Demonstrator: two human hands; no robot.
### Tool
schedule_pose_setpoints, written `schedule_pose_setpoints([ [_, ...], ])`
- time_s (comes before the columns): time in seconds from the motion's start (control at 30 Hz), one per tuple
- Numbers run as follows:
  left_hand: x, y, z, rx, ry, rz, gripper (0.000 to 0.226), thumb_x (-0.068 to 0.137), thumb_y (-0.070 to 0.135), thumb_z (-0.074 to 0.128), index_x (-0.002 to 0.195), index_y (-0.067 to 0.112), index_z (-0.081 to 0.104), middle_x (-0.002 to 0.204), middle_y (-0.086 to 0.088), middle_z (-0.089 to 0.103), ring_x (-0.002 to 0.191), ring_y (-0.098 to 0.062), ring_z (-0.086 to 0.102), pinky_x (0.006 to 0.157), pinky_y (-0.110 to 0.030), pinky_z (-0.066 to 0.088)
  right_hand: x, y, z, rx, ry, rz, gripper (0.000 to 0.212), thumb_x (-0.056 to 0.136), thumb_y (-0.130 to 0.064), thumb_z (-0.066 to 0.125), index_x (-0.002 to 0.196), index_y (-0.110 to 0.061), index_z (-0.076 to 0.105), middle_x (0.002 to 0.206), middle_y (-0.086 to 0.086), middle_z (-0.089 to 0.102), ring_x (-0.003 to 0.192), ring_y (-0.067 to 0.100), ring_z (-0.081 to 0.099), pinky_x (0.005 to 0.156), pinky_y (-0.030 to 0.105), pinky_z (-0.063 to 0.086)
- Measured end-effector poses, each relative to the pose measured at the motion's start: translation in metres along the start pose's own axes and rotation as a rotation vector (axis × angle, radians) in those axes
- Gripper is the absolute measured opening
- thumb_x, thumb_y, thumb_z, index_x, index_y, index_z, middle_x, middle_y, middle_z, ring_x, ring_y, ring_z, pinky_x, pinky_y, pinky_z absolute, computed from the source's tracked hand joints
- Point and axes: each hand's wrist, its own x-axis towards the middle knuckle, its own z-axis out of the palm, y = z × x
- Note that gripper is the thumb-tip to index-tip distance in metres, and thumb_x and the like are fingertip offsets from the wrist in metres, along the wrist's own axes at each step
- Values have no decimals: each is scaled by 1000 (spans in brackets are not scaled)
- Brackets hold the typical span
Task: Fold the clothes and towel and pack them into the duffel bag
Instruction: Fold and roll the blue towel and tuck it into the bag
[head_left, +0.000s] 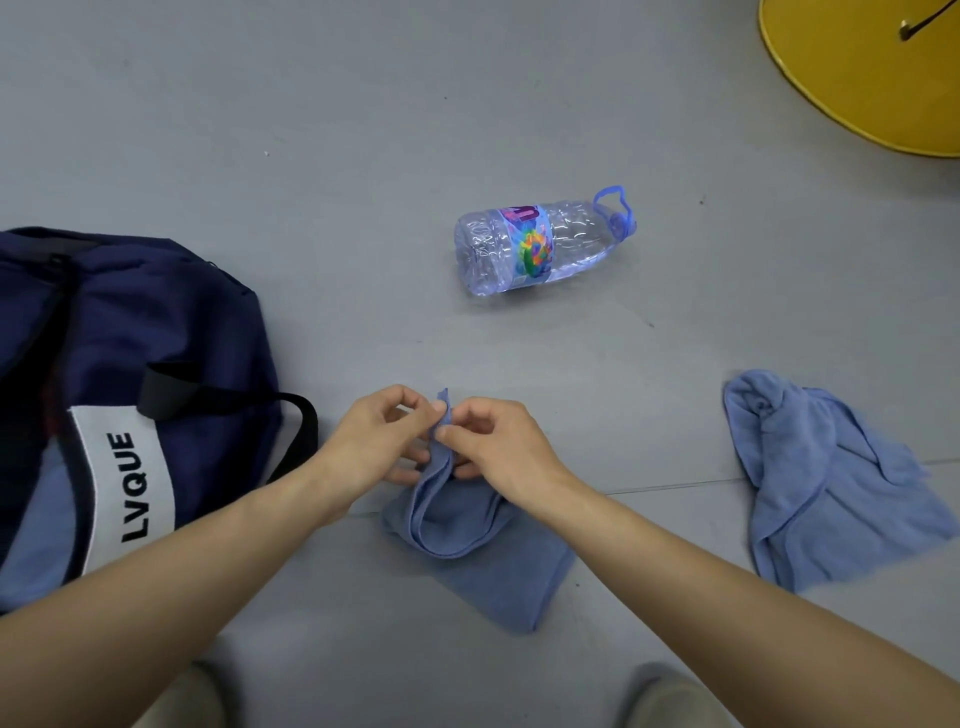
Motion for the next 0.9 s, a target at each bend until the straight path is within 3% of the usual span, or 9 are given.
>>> schedule_pose_setpoints([
  [0.17,1,2,-3,46,-5,36,13,101,16,57,99,4,61,93,-10,70,72,-13,69,67,-26,60,-4,-1,0,51,9,-44,12,89,-14,72,81,-13,64,82,11,73,81,26,73,76,40,62],
  [0.3,-1,7,-10,-43,41,38,13,105,14,48,95,8,54,95,-10,69,80,-19,71,73,-29,61,-24,-2,-4,32,85,8,27,95,-27,64,78,-6,58,77,11,68,83,26,73,77,43,63],
  [0.47,-12,33,-21,31,112,152,19,105,17,43,89,17,52,78,-2,55,72,-19,54,68,-33,48,-56,-17,-29,-729,-150,206,44,94,-50,59,73,-12,55,74,4,68,67,19,67,70,34,58],
  [0.57,-32,66,-22,175,74,245,14,102,22,48,90,20,55,75,-1,52,71,-17,44,69,-33,37,-62,-47,-47,-859,106,-26,37,83,-56,68,104,-28,57,106,-7,67,98,19,63,84,35,51],
  [0.63,-53,95,-20,221,3,310,11,95,30,56,93,19,57,80,-3,57,74,-16,49,68,-31,40,-64,-76,-50,-771,68,-211,65,81,-47,73,139,-35,46,141,-9,51,127,15,49,101,33,43],
  [0.67,-64,109,-19,261,-31,342,13,95,32,59,94,19,59,81,-3,61,74,-15,52,67,-27,43,-65,-89,-49,-729,28,-267,70,82,-43,73,145,-36,43,147,-11,46,132,12,44,105,32,40],
  [0.77,-100,145,-19,396,-85,431,13,99,25,61,100,13,67,92,-4,74,83,-10,65,77,-21,50,-70,-123,-43,-665,41,-319,28,86,-37,66,114,-33,66,120,-8,68,110,16,60,95,37,49],
  [0.83,-125,165,-23,447,-76,502,11,99,19,61,97,12,69,94,-8,74,85,-10,65,81,-23,49,-81,-142,-43,-675,75,-330,10,89,-34,61,94,-26,66,98,-6,72,85,16,62,78,36,52],
  [0.9,-149,185,-30,485,-26,577,11,99,18,61,93,14,69,89,-2,72,81,-5,61,77,-19,47,-97,-161,-47,-647,106,-357,10,89,-28,60,81,-25,56,86,-7,69,72,15,56,64,32,46],
])
